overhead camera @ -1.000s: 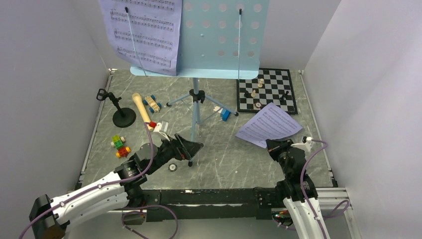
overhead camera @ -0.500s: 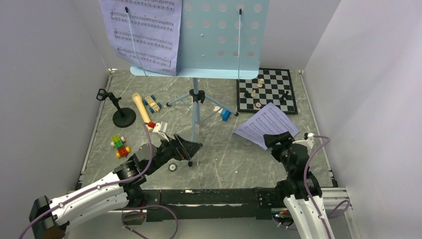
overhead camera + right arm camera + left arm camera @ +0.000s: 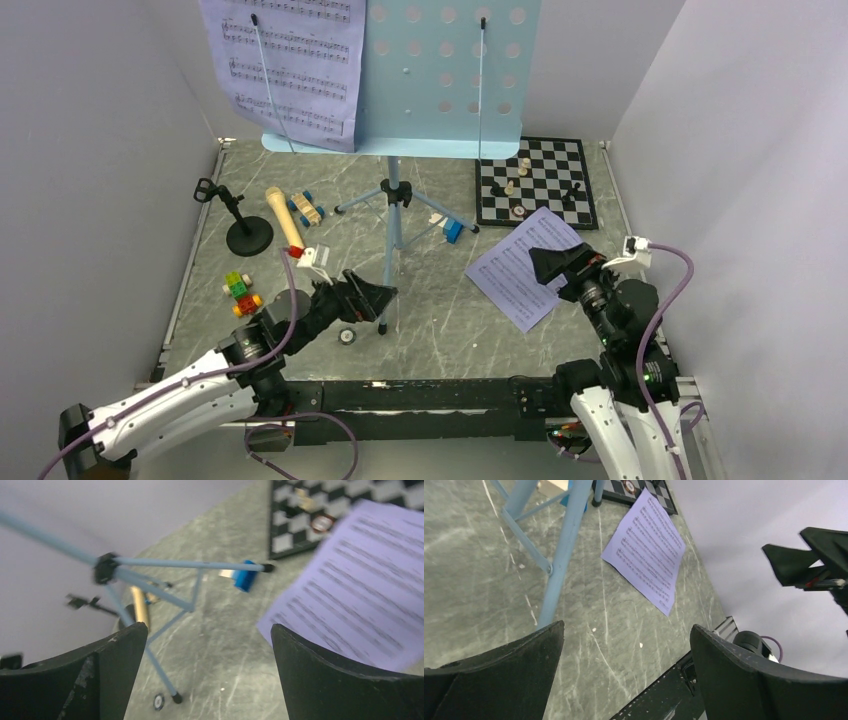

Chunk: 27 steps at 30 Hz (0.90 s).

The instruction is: Pack up the instrument practice props

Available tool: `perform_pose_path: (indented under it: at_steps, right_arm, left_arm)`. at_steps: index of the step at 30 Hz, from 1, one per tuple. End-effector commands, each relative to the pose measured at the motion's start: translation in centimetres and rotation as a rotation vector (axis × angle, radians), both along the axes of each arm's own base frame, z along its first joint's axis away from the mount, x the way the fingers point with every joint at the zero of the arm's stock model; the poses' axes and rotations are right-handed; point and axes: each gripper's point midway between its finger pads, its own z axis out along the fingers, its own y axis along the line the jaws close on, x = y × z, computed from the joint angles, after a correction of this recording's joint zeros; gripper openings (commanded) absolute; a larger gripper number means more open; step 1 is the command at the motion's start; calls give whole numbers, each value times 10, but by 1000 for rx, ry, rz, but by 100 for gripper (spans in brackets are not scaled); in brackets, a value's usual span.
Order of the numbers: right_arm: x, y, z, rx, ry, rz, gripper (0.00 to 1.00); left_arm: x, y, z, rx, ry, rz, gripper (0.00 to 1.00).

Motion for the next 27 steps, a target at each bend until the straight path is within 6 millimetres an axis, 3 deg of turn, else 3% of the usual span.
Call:
perform_pose_path:
  at_steps: [1,6,11,15,22,25,27]
  right_arm:
    - [-13,56,70,-112,-282,395,96]
    - [-22,72,101,-216,-409,531,96]
    - [-33,77,149,-258,-533,565,96]
    - [-35,81,197,-279,-614,577,97]
    - [-60,103,288,-259,-782,739,97]
    - [-57,117,316,-210,-818,811,97]
    - [-43,123,329,-171,-815,808,96]
  left_arm:
    - [7,26,46,80,-168,66,99]
    - [9,84,89,259,-306,212,99]
    - [-7,122,151,189,-501,277,99]
    - [-20,129,191,141,-611,255,99]
    - [-20,124,221,211,-646,222,99]
    - [-20,131,240,189,-704,264,99]
    - [-20,137,257,180,-739,297,99]
